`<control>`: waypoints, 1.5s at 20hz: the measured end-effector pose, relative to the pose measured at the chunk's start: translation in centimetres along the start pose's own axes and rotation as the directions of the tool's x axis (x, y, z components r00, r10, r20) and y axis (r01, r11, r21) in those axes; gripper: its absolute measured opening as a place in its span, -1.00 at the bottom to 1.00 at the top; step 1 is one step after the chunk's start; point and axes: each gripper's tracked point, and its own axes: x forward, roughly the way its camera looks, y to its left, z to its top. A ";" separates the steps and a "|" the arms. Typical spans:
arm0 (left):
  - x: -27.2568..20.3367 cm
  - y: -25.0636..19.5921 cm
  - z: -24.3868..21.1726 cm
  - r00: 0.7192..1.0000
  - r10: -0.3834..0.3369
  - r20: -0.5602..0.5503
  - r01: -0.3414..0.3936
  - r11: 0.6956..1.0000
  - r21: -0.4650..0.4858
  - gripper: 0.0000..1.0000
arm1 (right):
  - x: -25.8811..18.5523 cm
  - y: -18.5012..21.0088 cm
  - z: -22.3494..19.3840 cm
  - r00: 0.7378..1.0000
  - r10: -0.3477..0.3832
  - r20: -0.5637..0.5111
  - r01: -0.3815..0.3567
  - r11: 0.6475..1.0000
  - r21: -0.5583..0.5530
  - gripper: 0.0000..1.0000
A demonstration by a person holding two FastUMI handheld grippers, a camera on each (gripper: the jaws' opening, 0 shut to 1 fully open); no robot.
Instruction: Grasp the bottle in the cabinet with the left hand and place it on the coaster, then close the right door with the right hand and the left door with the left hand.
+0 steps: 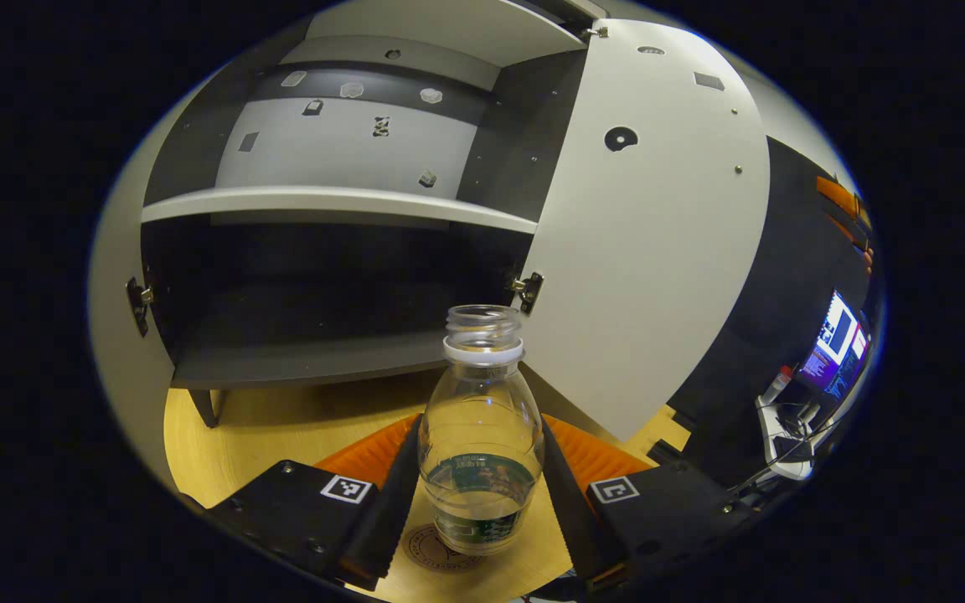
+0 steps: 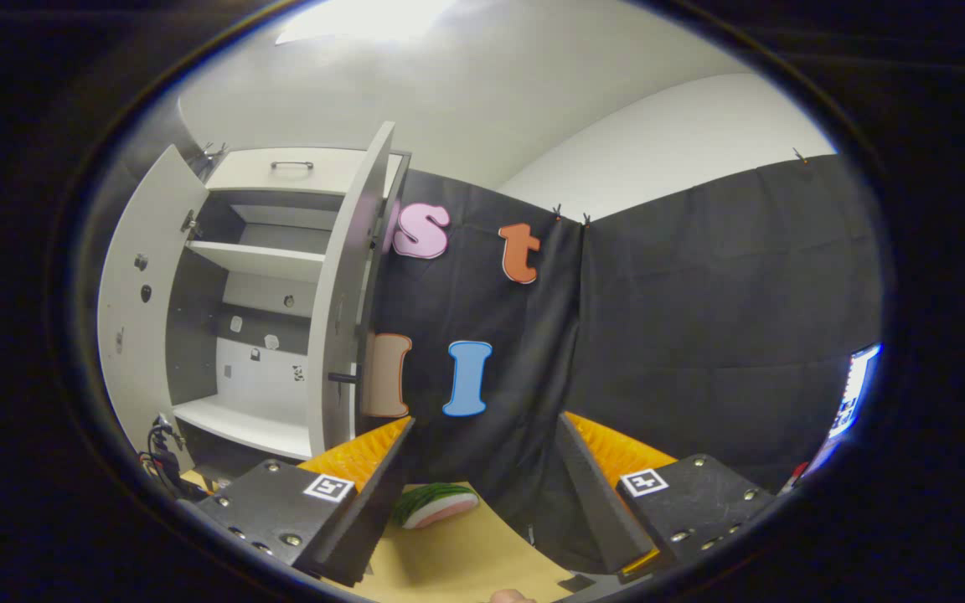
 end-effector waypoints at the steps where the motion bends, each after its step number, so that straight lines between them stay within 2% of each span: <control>1: 0.4 0.5 -0.7 1.000 0.011 -0.007 -0.011 1.000 -0.004 0.60 | 0.0 -0.1 0.0 1.000 -0.003 -0.002 0.003 1.000 -0.002 0.99; 3: 1.1 1.6 -2.6 0.998 0.035 -0.044 -0.036 0.999 -0.013 0.60 | 0.0 -0.2 -0.1 1.000 -0.009 -0.005 0.009 1.000 -0.010 0.99; 4: 1.4 2.1 -3.4 0.997 0.047 -0.062 -0.048 0.999 -0.014 0.60 | 0.0 -0.3 -0.2 1.000 -0.013 -0.007 0.013 1.000 -0.015 0.93; 6: 1.9 2.7 -4.5 0.994 0.063 -0.086 -0.064 0.998 -0.008 0.60 | 0.0 -0.4 -0.5 1.000 -0.017 -0.018 0.017 1.000 -0.023 0.99; 10: 2.9 4.0 -4.6 0.995 0.100 -0.027 -0.100 0.995 0.027 0.60 | -0.1 -0.6 -0.9 0.999 -0.031 -0.034 0.030 0.999 -0.033 0.99; 11: 2.8 4.1 -5.5 0.993 0.105 -0.053 -0.104 0.994 0.020 0.60 | -0.1 -0.5 -0.9 0.999 -0.033 -0.036 0.031 0.999 -0.036 0.93; 12: 2.1 4.2 -6.1 0.992 0.109 -0.062 -0.108 0.994 0.011 0.60 | -0.1 -0.4 -1.0 0.999 -0.034 -0.037 0.033 0.999 -0.039 0.99; 13: 2.6 4.3 -4.7 0.994 0.108 -0.008 -0.108 0.994 0.006 0.63 | -0.1 -0.3 -1.1 0.999 -0.035 -0.041 0.033 0.999 -0.043 0.99; 14: 2.7 4.4 -5.5 0.993 0.111 -0.037 -0.112 0.994 -0.011 0.56 | 0.0 -0.3 -1.2 0.998 -0.033 -0.046 0.031 0.999 -0.045 0.99; 16: 2.2 4.8 -5.2 0.993 0.116 -0.014 -0.116 0.993 -0.037 0.66 | 0.2 0.2 -1.4 0.998 -0.022 -0.052 0.020 0.999 -0.042 1.00; 17: 1.9 4.9 -5.8 0.992 0.120 -0.032 -0.121 0.992 -0.044 0.60 | 0.3 0.5 -1.4 0.998 -0.017 -0.054 0.015 0.999 -0.040 1.00; 19: 1.2 4.7 -5.9 0.992 0.126 -0.002 -0.126 0.991 -0.048 0.63 | 0.6 1.2 -1.6 0.998 -0.003 -0.057 0.001 0.999 -0.040 0.94; 20: 0.8 4.6 -6.1 0.992 0.124 -0.002 -0.124 0.991 -0.046 0.61 | 0.7 1.7 -1.8 0.998 0.005 -0.060 -0.008 0.999 -0.042 1.00; 26: -0.9 3.2 -7.2 0.994 0.112 -0.016 -0.112 0.993 0.026 0.63 | 1.1 3.3 -2.5 0.996 0.044 -0.077 -0.047 0.998 -0.039 1.00; 27: -0.9 2.9 -7.4 0.994 0.108 -0.025 -0.107 0.993 0.044 0.69 | 1.1 3.4 -2.6 0.996 0.046 -0.080 -0.049 0.998 -0.036 1.00; 28: -0.8 2.6 -7.7 0.994 0.103 -0.037 -0.100 0.993 0.060 0.65 | 1.1 3.3 -2.7 0.996 0.045 -0.082 -0.047 0.998 -0.033 1.00; 30: -0.5 2.1 -8.1 0.993 0.103 -0.056 -0.098 0.992 0.085 0.68 | 1.1 3.1 -2.8 0.996 0.036 -0.084 -0.038 0.999 -0.032 1.00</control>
